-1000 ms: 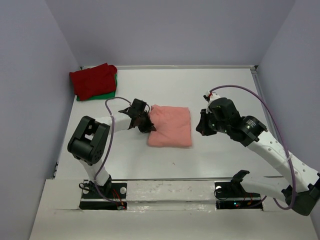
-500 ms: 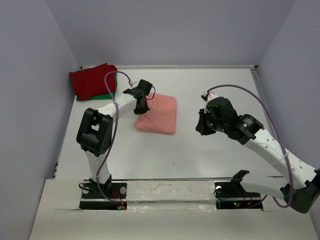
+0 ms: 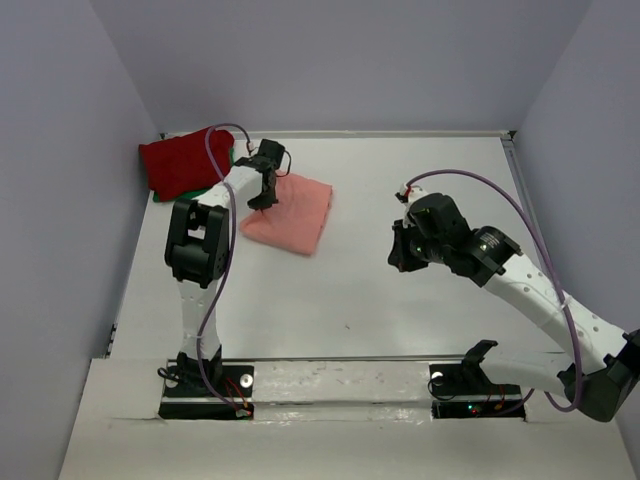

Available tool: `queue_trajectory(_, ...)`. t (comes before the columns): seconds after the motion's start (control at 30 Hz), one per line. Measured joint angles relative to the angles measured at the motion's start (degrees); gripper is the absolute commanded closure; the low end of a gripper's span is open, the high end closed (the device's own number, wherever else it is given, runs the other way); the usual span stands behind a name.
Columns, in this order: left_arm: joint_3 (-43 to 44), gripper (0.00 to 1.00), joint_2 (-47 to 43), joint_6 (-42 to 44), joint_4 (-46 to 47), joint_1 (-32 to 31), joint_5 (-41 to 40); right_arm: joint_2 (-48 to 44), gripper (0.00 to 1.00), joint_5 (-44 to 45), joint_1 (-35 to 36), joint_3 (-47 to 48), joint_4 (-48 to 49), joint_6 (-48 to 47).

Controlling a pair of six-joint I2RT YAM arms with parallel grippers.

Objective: Fold and stack the t-shirts

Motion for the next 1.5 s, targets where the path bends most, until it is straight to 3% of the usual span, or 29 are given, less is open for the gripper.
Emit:
queue_trajectory(0.47, 11.0, 1.0, 0.6, 9.3, 0.3, 0.7, 0.2, 2.8, 1.0, -3.3, 0.0, 0.0, 1.7, 0.0)
queue_trajectory(1.23, 31.9, 1.0, 11.5, 13.5, -3.0, 7.9, 3.3, 4.6, 1.0, -4.4, 0.0, -0.2, 2.4, 2.4)
queue_trajectory(1.5, 33.3, 1.0, 11.5, 14.3, -1.8, 8.5, 4.5, 5.4, 1.0, -5.0, 0.0, -0.2, 2.4, 3.0)
